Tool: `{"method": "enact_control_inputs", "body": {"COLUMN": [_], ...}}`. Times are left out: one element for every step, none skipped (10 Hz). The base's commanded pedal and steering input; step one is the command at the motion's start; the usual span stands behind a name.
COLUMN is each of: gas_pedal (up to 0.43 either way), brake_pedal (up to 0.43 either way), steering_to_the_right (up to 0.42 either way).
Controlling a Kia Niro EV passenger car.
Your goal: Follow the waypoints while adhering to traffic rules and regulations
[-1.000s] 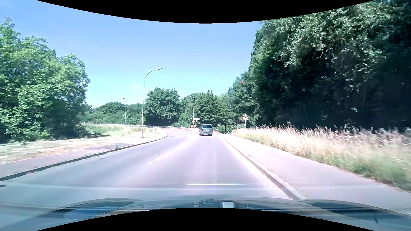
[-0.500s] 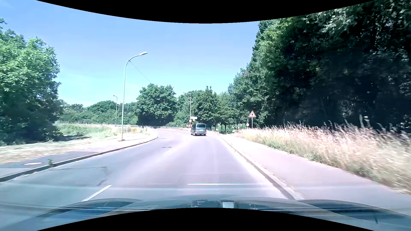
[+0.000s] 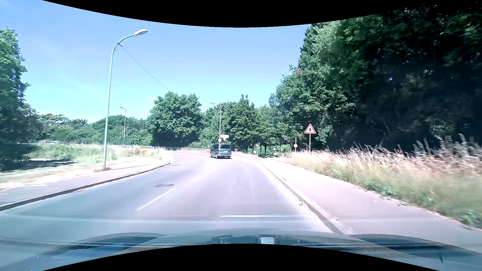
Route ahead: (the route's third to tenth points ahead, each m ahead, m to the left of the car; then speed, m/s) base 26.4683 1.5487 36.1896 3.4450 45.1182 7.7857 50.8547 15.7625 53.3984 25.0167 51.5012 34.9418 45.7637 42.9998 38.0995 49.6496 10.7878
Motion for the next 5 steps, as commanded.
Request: {"method": "enact_control_inputs", "body": {"gas_pedal": [0.000, 0.000, 0.000, 0.000, 0.000], "brake_pedal": [0.000, 0.000, 0.000, 0.000, 0.000], "steering_to_the_right": [0.000, -0.001, -0.002, -0.003, -0.006]}}
